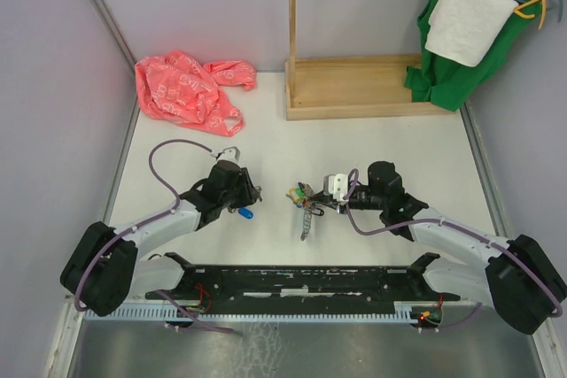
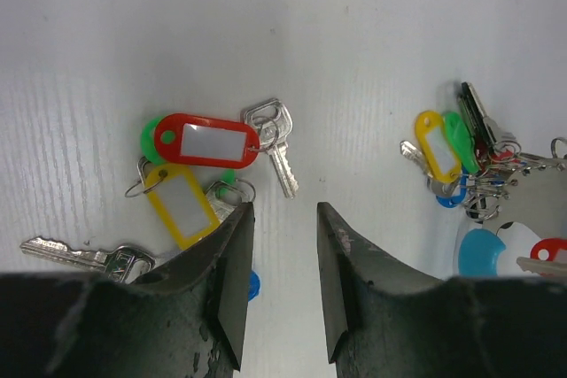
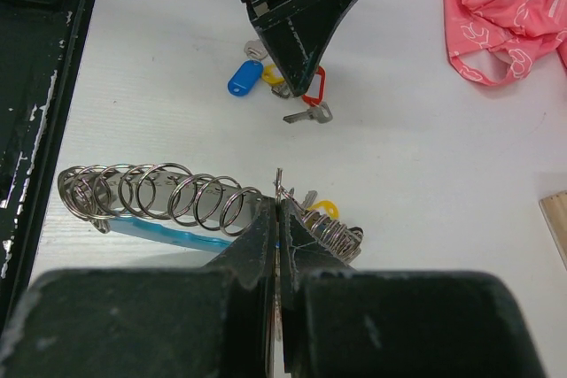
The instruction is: Put the keys on the keyring
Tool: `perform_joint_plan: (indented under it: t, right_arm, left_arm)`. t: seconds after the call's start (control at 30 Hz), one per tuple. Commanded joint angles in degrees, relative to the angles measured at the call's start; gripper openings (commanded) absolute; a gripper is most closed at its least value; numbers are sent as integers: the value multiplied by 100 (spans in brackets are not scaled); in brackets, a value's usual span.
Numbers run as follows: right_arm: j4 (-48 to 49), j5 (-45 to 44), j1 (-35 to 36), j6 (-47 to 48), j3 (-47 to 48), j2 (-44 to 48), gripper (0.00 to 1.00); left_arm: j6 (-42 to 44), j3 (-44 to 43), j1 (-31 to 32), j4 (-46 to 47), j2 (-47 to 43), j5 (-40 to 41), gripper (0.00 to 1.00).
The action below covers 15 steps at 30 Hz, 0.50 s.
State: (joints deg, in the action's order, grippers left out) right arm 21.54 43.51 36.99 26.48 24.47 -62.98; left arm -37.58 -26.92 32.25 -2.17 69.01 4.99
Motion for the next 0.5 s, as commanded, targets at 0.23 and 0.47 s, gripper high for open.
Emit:
perform_joint_plan:
  t: [0.23,0.47]
  right_arm:
    - [245,11,-23,95,55,162,1]
    - [252,25,-18,102,58,119,1]
  left_arm:
    - [-73,-277,18,-584,-349,657,45]
    - [209,-648,21,-445,326,393,43]
